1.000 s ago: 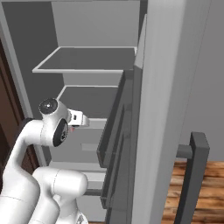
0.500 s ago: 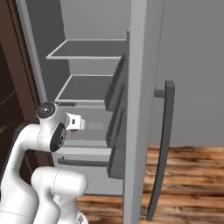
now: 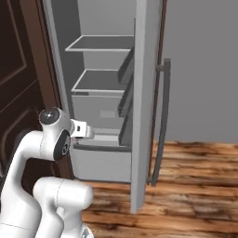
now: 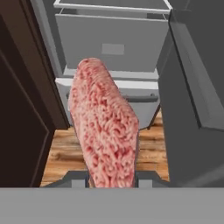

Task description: Place one onion and one steak in each tupperware on the nearby counter, to pack two identical lunches.

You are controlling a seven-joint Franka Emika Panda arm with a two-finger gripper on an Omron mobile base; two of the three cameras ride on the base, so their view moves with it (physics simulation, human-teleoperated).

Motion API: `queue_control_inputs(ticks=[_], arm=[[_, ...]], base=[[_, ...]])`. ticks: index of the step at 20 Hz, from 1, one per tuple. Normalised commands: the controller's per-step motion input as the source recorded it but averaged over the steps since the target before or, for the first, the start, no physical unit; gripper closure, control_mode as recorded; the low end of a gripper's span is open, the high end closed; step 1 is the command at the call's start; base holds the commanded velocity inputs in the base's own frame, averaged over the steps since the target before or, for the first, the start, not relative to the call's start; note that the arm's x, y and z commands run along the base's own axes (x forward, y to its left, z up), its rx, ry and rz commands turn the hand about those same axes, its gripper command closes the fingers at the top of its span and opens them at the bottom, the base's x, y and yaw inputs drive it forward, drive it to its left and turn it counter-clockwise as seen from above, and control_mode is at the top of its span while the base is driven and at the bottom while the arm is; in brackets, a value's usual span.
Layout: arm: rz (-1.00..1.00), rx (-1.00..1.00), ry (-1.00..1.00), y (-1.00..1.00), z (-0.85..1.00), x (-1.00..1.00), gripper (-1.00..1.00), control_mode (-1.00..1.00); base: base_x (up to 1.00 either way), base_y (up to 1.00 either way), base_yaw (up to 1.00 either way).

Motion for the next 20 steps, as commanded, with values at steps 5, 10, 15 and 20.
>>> queue_control_inputs(ticks=[5, 10, 15, 20], arm=[[0.0, 0.0, 0.0, 0.0, 0.0, 0.0, 1.0, 1.0], [0.0, 0.0, 0.0, 0.0, 0.0, 0.0, 1.0, 1.0], [0.0, 0.0, 0.0, 0.0, 0.0, 0.0, 1.0, 1.0], [0.0, 0.0, 0.0, 0.0, 0.0, 0.0, 1.0, 1.0]], base=[[-0.62, -0.45, 0.27], [-0.6, -0.51, 0.29], [-0.57, -0.16, 0.3], [-0.32, 0.0, 0.38]])
